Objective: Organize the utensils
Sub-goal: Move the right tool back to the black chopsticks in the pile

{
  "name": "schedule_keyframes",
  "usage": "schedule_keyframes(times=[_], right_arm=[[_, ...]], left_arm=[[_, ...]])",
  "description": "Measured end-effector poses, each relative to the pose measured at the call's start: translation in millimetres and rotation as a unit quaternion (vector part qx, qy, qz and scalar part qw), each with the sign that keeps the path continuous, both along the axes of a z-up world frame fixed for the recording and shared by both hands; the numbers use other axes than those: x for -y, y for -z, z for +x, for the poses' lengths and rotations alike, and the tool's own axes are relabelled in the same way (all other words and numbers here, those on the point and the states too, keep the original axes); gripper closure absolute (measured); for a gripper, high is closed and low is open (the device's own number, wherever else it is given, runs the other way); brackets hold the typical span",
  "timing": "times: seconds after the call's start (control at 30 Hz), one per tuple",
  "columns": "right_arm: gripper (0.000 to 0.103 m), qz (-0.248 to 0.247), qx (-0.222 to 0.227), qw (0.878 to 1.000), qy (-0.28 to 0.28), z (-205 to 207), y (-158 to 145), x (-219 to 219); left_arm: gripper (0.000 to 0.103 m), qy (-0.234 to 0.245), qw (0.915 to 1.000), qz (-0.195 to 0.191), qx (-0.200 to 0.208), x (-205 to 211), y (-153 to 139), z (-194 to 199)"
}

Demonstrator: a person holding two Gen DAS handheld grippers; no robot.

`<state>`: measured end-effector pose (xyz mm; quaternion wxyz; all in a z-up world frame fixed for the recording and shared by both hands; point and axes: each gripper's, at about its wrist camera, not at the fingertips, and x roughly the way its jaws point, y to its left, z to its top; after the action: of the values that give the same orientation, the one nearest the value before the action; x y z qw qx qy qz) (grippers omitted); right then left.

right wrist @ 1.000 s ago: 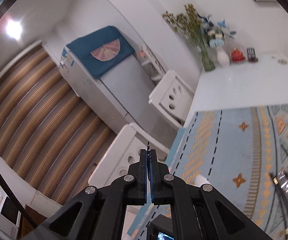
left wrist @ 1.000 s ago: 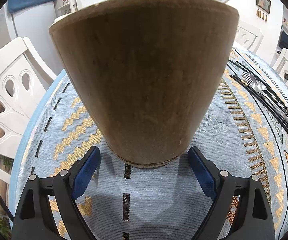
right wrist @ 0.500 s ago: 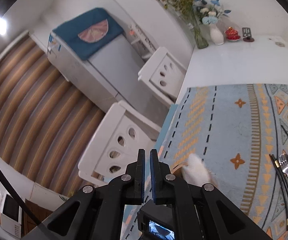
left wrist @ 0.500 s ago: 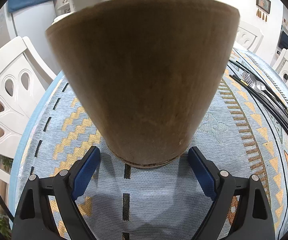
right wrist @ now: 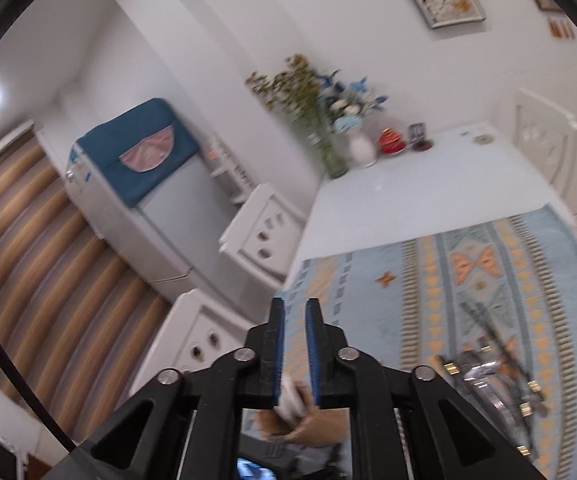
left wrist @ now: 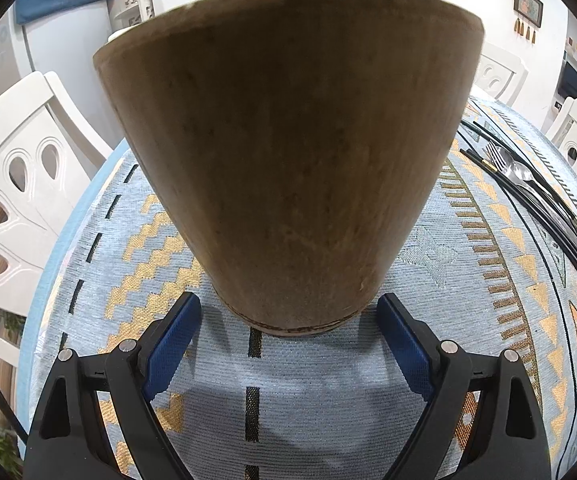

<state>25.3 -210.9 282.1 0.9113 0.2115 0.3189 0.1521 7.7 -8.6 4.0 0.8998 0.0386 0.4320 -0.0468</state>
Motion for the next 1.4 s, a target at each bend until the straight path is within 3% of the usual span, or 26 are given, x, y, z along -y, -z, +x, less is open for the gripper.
schedule_keyframes(times=[0.07,0.2,0.47,0.73,0.93,1.07,1.4], right_arm=[[0.078,-0.018,-0.002,1.000,0.009,-2,2,10],[0.078,-0.047,-0.035,0.998,0.024,-2,21,31],[0.078,-0.049,-0.111,0.992,0.044,3,75,68],[0.078,-0.075,-0.150,0.985,0.036,10,111,71],[0.078,-0.100,-0.236,0.967,-0.006,25,176,59],[0.089,-0.120,-0.271,0.955,-0.010,28,211,64],[0.089,-0.177,-0.318,0.931,-0.029,33,252,75]], left_arm=[[0.013,0.000,1.0000,0.000,0.000,1,0,0],[0.013,-0.001,1.0000,0.002,0.000,-1,0,0],[0.011,-0.004,1.0000,0.004,0.000,1,2,1],[0.010,-0.007,1.0000,0.006,0.000,2,4,2],[0.009,-0.010,0.9999,0.008,-0.001,3,4,3],[0.009,-0.011,0.9999,0.010,0.000,4,4,3],[0.008,-0.011,0.9999,0.010,0.000,3,4,3]])
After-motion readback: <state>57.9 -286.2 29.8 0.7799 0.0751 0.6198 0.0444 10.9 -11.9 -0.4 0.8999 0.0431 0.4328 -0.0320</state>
